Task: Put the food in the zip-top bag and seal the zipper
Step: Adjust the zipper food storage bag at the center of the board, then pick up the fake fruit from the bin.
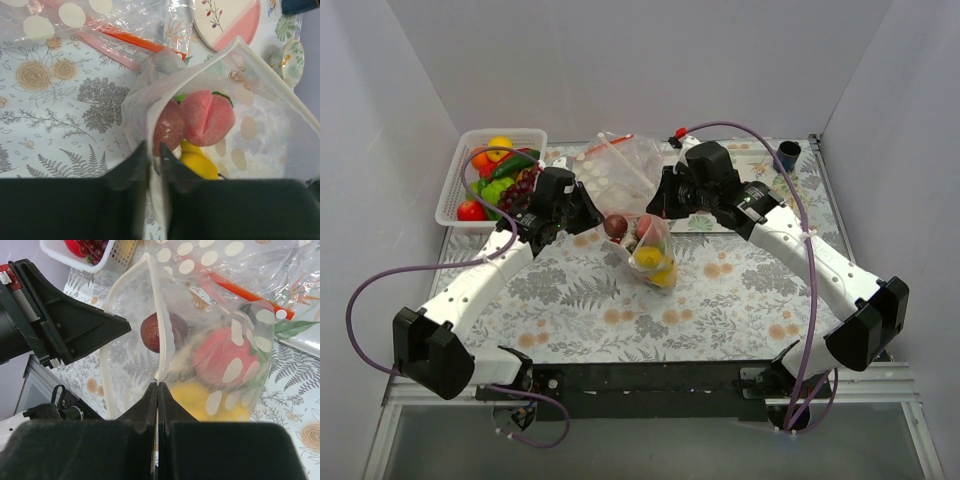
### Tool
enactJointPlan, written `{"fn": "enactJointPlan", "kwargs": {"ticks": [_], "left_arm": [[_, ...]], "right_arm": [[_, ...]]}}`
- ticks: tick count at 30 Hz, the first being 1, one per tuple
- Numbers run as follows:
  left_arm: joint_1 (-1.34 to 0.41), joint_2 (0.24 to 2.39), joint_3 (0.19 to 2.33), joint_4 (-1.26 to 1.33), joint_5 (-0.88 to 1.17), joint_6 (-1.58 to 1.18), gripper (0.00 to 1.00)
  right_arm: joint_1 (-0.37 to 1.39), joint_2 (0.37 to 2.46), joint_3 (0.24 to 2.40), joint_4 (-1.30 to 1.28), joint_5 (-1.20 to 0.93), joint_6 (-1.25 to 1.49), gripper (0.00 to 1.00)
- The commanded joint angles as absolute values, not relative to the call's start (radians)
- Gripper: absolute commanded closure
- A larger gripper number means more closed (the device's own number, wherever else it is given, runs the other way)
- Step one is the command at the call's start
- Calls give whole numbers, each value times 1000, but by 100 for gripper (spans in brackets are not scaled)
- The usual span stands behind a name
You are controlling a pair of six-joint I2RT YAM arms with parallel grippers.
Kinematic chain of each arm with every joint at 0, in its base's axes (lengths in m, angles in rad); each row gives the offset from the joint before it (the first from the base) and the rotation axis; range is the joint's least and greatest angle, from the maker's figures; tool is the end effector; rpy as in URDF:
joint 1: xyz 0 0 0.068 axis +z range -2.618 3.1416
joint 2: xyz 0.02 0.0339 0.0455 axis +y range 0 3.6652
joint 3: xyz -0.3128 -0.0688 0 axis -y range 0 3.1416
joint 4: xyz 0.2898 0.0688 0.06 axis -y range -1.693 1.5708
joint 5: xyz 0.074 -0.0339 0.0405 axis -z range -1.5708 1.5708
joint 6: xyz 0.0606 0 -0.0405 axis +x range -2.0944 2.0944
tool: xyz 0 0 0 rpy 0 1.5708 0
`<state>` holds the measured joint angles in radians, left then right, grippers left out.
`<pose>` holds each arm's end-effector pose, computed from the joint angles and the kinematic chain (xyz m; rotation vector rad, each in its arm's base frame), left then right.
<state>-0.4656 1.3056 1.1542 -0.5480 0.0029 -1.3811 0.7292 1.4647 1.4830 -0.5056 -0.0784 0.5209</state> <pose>0.3006 -0.1513 0.3443 -1.0874 2.2109 -0.9170 0.2909 0.2662 0.4269 -0.2762 2.1506 0.8323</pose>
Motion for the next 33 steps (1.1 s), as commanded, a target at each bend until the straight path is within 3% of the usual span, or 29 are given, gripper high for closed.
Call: {"fn": "enactJointPlan", "kwargs": {"ticks": [1,3,7,11,15,24,33], "left_arm": [[-451,1223,1192,-581,12,-1351,68],[-440,1215,1209,-600,12,-1347,64],[-414,1181,1267,-676,-26,-1327,40],[-348,1176,1370,-750,-105,-1321,28],[-177,1230,1445,-796,-138,-1305,20],[156,1487,1522,-677,-46,-1360,25],[320,1805,1730,-707,-172,-1375,28]], "right_arm": [[707,1445,1511,-427,-110,537,99],[692,1450,1522,-411,-138,545,99],[660,1454,1505,-359,-202,584,99],[649,1454,1467,-290,-281,615,99],[649,1468,1453,-247,-330,627,99],[649,1471,1445,-207,-377,630,99],[649,1448,1420,-175,-379,630,99]]}}
